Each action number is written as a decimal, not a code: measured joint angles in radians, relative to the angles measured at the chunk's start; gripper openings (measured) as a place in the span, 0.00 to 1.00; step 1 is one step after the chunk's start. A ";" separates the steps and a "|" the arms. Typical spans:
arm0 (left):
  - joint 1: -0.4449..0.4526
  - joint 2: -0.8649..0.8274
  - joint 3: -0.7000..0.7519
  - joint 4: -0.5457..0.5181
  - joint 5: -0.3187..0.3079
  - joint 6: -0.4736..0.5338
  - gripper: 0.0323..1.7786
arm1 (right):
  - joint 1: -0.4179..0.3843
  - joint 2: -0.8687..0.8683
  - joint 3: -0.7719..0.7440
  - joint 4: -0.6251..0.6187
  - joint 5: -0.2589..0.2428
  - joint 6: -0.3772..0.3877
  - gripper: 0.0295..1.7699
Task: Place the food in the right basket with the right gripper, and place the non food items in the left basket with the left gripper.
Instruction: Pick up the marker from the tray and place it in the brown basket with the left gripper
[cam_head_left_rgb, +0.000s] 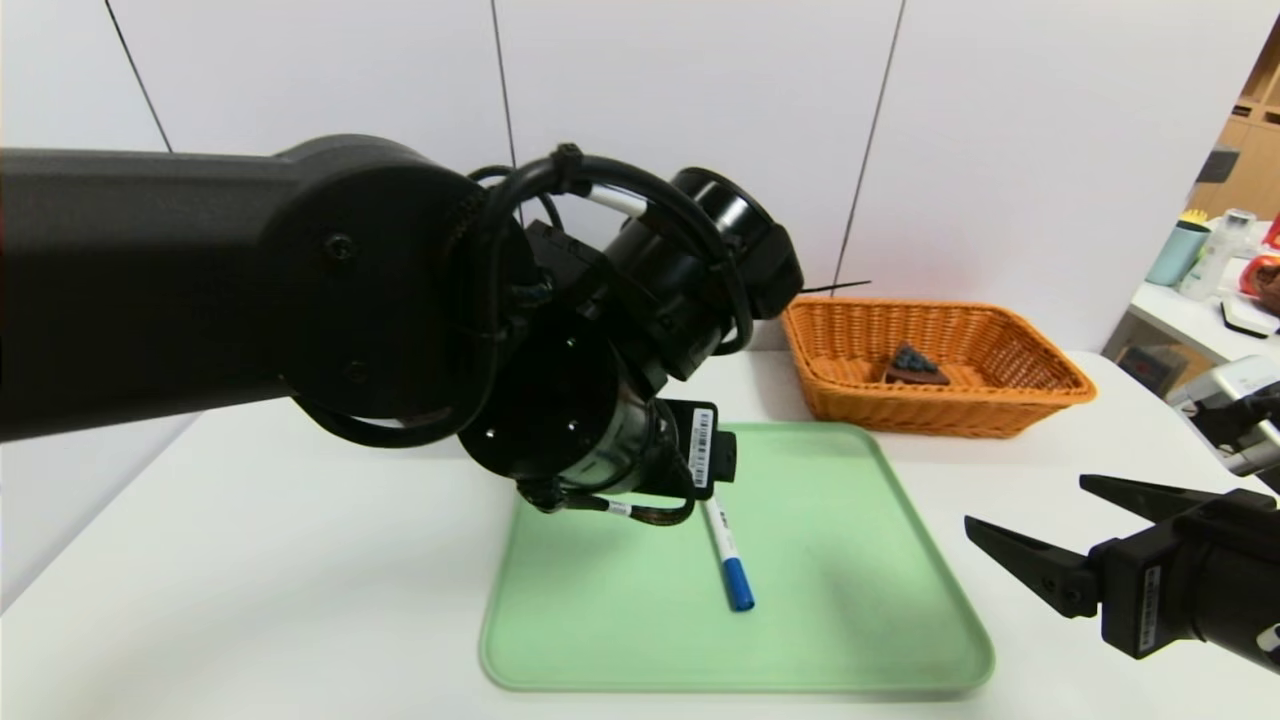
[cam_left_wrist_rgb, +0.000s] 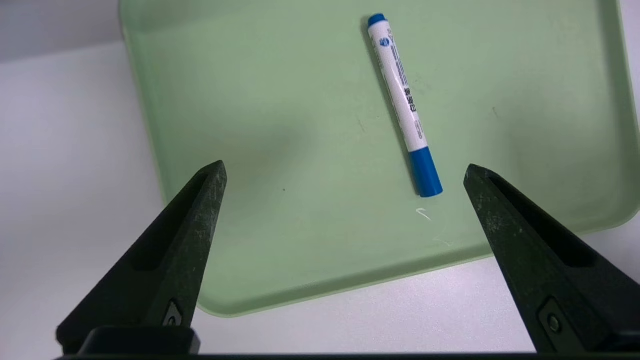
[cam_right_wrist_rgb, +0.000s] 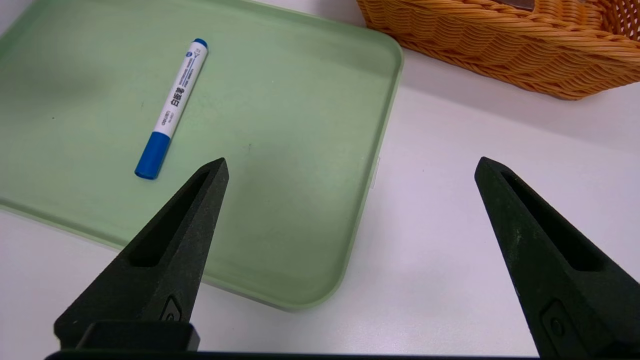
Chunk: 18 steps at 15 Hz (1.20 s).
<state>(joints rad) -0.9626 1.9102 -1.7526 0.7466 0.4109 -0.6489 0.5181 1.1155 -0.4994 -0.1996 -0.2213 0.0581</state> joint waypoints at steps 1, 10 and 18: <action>-0.008 0.011 -0.003 0.008 0.000 -0.016 0.95 | 0.000 0.000 -0.001 0.000 0.000 -0.001 0.96; -0.056 0.155 -0.213 0.127 -0.028 -0.118 0.95 | 0.000 -0.003 0.005 0.000 0.003 -0.005 0.96; -0.080 0.285 -0.223 0.120 -0.035 -0.151 0.95 | 0.000 -0.005 0.008 0.000 0.005 -0.005 0.96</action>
<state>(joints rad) -1.0426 2.1955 -1.9757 0.8664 0.3757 -0.8000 0.5181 1.1102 -0.4911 -0.1996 -0.2164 0.0534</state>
